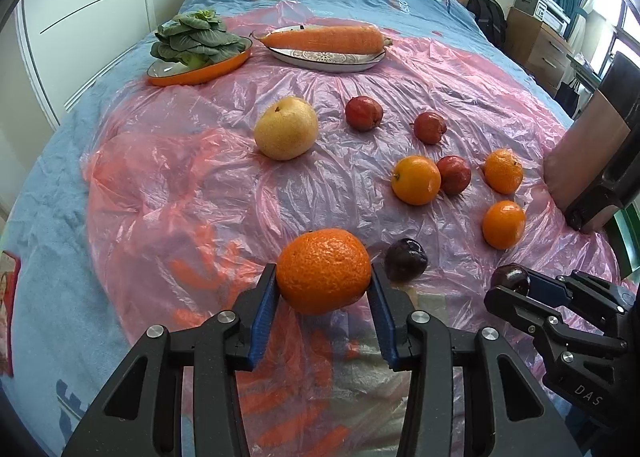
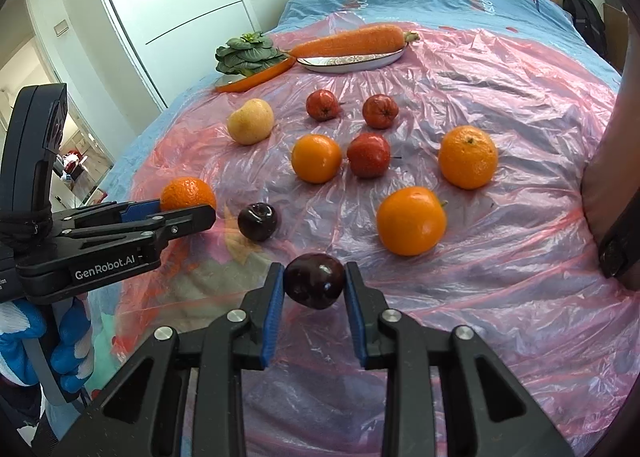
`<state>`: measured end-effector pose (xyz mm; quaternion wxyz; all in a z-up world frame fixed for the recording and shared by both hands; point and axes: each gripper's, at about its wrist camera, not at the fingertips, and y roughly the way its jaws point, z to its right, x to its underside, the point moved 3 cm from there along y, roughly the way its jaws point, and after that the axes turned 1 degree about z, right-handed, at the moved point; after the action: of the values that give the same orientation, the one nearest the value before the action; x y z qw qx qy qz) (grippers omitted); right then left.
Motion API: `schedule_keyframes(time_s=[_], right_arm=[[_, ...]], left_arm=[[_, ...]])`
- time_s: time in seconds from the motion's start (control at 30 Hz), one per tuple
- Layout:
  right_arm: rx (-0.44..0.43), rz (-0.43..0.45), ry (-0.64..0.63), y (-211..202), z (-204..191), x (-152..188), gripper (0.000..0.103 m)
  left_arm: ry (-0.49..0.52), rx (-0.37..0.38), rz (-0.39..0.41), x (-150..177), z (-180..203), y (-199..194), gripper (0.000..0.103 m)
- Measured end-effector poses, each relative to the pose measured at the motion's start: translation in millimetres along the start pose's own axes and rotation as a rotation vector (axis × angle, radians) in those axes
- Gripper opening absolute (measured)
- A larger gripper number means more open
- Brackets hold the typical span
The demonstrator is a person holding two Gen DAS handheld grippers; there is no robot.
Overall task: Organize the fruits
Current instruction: 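Lift the orange and dark plum and carry both over the green tray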
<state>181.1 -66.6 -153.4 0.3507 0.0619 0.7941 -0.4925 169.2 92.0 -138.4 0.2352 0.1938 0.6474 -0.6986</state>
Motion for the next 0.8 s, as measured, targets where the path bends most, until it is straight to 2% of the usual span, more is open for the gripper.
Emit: schedule_keyframes(time_s=[0.17, 0.37, 0.8], right_arm=[[-0.009, 0.020, -0.011, -24.4, -7.2, 1.7, 0.016], [0.025, 0.042, 0.003, -65.2, 2.1, 12.4, 0.016], [0.164, 0.149, 0.122, -172.6, 71.8, 42.5, 0.016]], left_arm=[[0.017, 0.009, 0.017, 3.1, 8.3, -26.4, 0.039], [0.054, 0.066, 0.021, 13.4, 41.7, -58.1, 0.039], [0.210, 0.228, 0.030, 26.4, 159.6, -113.8, 0.039]])
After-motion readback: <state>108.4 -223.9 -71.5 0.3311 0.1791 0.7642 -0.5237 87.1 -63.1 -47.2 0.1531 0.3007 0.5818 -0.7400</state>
